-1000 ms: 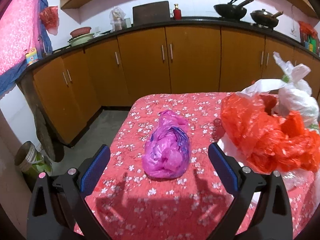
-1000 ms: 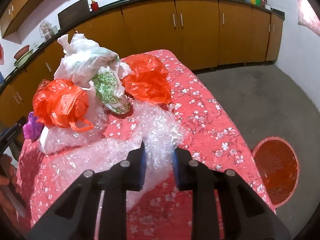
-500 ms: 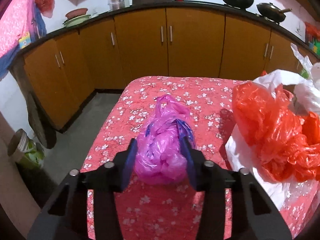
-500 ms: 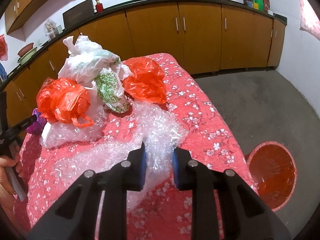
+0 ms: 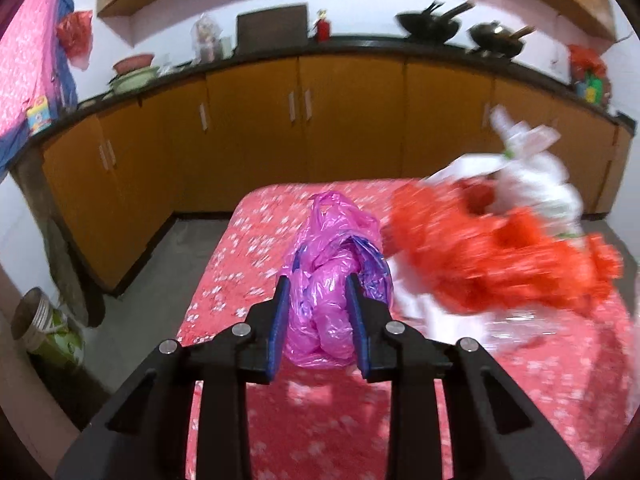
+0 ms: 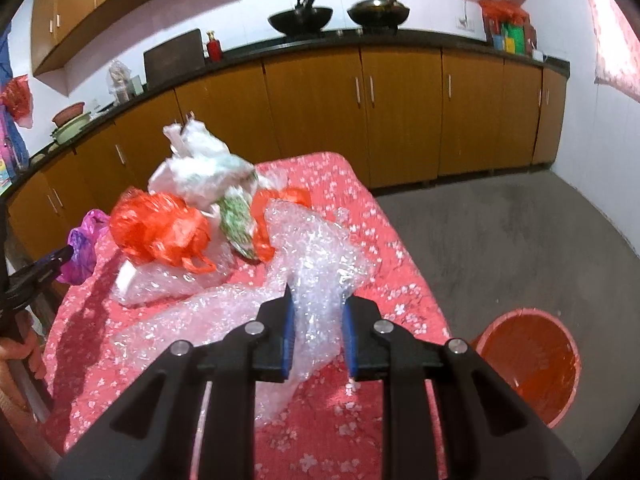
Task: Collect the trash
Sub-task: 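Carry both items to the red bin and open both grippers to drop them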
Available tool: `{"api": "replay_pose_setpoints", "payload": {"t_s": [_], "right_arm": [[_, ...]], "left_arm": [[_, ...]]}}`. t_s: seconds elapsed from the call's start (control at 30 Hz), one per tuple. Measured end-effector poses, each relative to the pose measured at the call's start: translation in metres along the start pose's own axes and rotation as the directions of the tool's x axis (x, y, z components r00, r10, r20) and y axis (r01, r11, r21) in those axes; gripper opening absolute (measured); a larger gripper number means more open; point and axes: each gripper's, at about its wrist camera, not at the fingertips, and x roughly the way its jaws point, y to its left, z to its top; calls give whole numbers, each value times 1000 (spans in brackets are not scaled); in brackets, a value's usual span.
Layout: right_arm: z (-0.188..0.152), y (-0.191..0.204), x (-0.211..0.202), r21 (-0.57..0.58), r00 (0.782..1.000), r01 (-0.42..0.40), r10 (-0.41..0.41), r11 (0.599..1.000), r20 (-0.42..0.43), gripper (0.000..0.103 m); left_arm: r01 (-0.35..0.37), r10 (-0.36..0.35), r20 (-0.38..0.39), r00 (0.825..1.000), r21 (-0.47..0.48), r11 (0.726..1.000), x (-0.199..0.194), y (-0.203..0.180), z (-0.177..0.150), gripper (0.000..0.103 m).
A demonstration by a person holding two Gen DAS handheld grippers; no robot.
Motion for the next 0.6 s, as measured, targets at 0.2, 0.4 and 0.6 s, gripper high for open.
{"api": "replay_pose_setpoints", "payload": {"t_s": [0.2, 0.4, 0.6], "right_arm": [[12, -15, -25, 15, 997, 26, -27, 1000, 72, 20], [19, -65, -43, 74, 982, 132, -140, 989, 128, 20], [12, -142, -65, 105, 914, 349, -363, 931, 179, 20]], "left_arm": [[119, -122, 74, 990, 46, 992, -51, -32, 15, 29], [253, -268, 104, 958, 138, 958, -83, -91, 20, 29], [381, -403, 80, 912, 202, 902, -94, -165, 12, 29]]}}
